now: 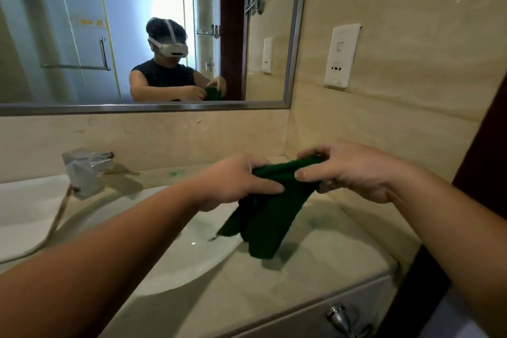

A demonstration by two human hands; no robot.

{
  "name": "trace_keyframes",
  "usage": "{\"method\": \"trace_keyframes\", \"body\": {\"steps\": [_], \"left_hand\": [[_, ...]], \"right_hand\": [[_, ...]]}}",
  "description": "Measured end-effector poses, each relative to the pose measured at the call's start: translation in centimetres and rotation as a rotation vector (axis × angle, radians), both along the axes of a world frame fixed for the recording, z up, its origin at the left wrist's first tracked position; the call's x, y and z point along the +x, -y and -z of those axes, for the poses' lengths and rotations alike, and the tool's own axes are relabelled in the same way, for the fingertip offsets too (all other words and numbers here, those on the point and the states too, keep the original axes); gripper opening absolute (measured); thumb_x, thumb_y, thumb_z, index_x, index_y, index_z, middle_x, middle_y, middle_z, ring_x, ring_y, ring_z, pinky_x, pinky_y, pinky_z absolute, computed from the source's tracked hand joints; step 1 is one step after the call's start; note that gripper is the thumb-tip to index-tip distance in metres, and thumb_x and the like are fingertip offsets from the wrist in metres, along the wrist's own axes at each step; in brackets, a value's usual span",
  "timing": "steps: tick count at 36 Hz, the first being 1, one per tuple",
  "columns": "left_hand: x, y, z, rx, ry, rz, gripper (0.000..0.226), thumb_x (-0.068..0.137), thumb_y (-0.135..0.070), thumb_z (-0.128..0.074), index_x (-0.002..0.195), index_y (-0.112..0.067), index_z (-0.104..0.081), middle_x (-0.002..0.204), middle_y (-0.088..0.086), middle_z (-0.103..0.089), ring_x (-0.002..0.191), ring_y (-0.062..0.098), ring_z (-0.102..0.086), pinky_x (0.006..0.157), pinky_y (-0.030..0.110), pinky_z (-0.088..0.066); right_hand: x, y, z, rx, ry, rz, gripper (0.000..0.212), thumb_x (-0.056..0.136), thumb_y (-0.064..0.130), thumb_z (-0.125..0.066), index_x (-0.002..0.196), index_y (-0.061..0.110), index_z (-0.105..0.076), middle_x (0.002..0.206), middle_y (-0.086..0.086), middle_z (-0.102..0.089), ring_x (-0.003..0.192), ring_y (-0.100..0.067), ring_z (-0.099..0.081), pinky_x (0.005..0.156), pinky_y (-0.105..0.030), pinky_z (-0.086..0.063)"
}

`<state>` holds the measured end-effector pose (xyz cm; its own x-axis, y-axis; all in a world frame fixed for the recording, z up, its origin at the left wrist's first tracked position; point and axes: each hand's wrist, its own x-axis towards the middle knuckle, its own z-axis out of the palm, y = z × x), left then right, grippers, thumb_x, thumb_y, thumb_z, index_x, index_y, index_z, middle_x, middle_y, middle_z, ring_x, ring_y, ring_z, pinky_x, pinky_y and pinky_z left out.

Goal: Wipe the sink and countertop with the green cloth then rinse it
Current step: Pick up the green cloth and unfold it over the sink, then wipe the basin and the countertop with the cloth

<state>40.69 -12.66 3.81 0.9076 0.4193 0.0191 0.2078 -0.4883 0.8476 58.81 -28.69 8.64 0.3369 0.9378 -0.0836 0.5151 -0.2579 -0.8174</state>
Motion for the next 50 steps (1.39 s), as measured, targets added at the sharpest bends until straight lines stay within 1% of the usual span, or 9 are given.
{"method": "trace_keyframes", "body": {"steps": [5,8,12,19,25,34,39,44,50], "left_hand": [[0.1,-0.2,-0.6,-0.169,0.068,0.055,0.019,0.097,-0.017,-0.074,0.115,-0.012,-0.074,0.108,0.016,-0.079,0.103,0.032,-0.077,0.089,0.042,-0.061],[0.5,0.0,-0.4,-0.329,0.128,0.056,0.023,0.095,-0.009,-0.074,0.118,-0.009,-0.073,0.115,0.018,-0.078,0.108,0.034,-0.075,0.085,0.038,-0.06],[1.1,0.5,0.0,-0.548,0.231,0.111,0.038,0.094,-0.008,-0.072,0.132,-0.007,-0.068,0.131,0.021,-0.071,0.123,0.038,-0.069,0.099,0.045,-0.058],[3.1,0.1,1.8,-0.391,0.19,-0.045,0.033,0.092,-0.019,-0.08,0.123,-0.009,-0.072,0.118,0.02,-0.077,0.11,0.039,-0.074,0.101,0.054,-0.058],[3.7,-0.4,5.0,-0.015,0.04,-0.162,0.027,0.095,-0.035,-0.077,0.115,-0.02,-0.068,0.104,0.008,-0.075,0.094,0.026,-0.074,0.087,0.044,-0.064],[1.8,1.1,10.2,0.724,-0.424,-0.071,0.076,0.093,-0.076,-0.055,0.152,-0.029,-0.046,0.147,-0.004,-0.052,0.126,0.021,-0.057,0.103,0.035,-0.048],[-2.0,3.4,12.5,0.726,-0.615,-0.055,0.106,0.081,-0.097,-0.036,0.161,-0.029,-0.021,0.162,-0.002,-0.035,0.139,0.021,-0.047,0.115,0.04,-0.044],[-4.2,4.2,13.2,0.622,-0.734,-0.087,0.113,0.08,-0.1,-0.026,0.164,-0.024,-0.013,0.165,0.005,-0.037,0.142,0.025,-0.047,0.118,0.043,-0.04],[-4.5,4.2,14.2,0.527,-0.691,-0.102,0.118,0.081,-0.098,-0.028,0.168,-0.023,0.004,0.174,0.003,-0.022,0.151,0.024,-0.038,0.123,0.037,-0.031]], "right_hand": [[1.5,0.9,1.6,-0.076,0.273,-0.051,0.023,0.082,0.04,-0.081,0.101,0.028,-0.078,0.098,0.006,-0.078,0.101,-0.018,-0.07,0.098,-0.043,-0.052],[2.2,1.2,3.0,0.099,-0.151,-0.085,0.024,0.087,0.022,-0.078,0.11,0.02,-0.076,0.115,-0.001,-0.077,0.119,-0.021,-0.066,0.115,-0.051,-0.041],[1.7,1.5,6.0,0.213,-0.71,-0.099,0.073,0.058,0.043,-0.098,0.122,0.017,-0.075,0.129,-0.013,-0.072,0.125,-0.032,-0.065,0.109,-0.05,-0.046],[-0.5,0.5,9.3,0.309,-0.854,0.037,0.04,0.096,0.011,-0.062,0.135,0.002,-0.062,0.131,-0.025,-0.068,0.122,-0.039,-0.066,0.106,-0.05,-0.052],[2.4,1.2,8.0,0.253,-0.568,0.237,0.024,0.101,0.012,-0.059,0.122,0.005,-0.069,0.106,-0.018,-0.078,0.099,-0.033,-0.076,0.084,-0.042,-0.062],[8.6,2.1,7.1,-0.109,0.766,0.363,0.049,0.099,0.045,-0.055,0.143,0.025,-0.05,0.104,-0.006,-0.068,0.082,-0.022,-0.065,0.07,-0.039,-0.059],[9.1,1.1,12.9,-0.496,0.933,0.224,0.08,0.081,0.089,-0.037,0.132,0.033,-0.062,0.126,-0.007,-0.061,0.109,-0.028,-0.059,0.087,-0.039,-0.054],[9.1,0.6,17.7,-0.287,1.198,0.217,0.067,0.098,0.071,-0.029,0.145,0.029,-0.052,0.146,-0.013,-0.041,0.133,-0.034,-0.036,0.108,-0.045,-0.037],[11.7,-0.9,21.4,-0.319,1.075,0.093,0.075,0.099,0.06,-0.005,0.162,0.022,-0.022,0.171,-0.012,-0.016,0.157,-0.029,-0.01,0.128,-0.046,-0.004]]}}
